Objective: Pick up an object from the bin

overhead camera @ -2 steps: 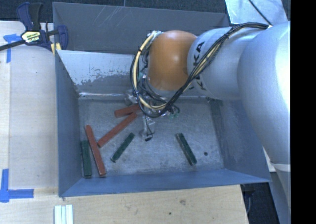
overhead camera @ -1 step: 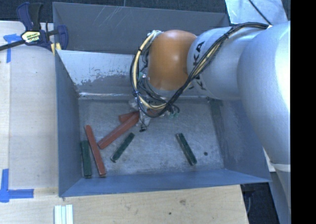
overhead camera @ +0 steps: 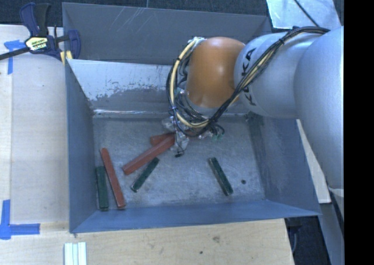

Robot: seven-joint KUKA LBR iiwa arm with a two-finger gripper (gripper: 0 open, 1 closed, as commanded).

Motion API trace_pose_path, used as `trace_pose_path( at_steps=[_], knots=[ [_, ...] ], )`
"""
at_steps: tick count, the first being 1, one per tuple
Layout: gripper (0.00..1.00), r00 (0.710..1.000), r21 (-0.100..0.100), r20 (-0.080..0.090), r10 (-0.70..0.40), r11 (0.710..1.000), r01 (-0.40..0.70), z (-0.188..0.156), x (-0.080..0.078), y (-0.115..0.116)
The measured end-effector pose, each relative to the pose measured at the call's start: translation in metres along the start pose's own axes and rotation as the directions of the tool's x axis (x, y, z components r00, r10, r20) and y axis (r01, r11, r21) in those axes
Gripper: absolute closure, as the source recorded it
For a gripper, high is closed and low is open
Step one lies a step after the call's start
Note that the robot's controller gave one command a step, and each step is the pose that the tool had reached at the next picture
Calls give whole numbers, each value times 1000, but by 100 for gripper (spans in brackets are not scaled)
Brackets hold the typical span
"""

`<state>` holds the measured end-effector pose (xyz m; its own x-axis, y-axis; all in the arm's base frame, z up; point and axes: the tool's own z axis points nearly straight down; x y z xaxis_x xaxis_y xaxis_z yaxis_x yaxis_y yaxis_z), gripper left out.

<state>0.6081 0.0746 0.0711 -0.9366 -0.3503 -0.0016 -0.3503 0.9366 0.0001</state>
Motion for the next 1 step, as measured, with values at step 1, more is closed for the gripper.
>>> trace_pose_path(
  at_steps=[1],
  knots=[
    [100,999,2,0,-41,999,41,0,40,-47]
  ],
)
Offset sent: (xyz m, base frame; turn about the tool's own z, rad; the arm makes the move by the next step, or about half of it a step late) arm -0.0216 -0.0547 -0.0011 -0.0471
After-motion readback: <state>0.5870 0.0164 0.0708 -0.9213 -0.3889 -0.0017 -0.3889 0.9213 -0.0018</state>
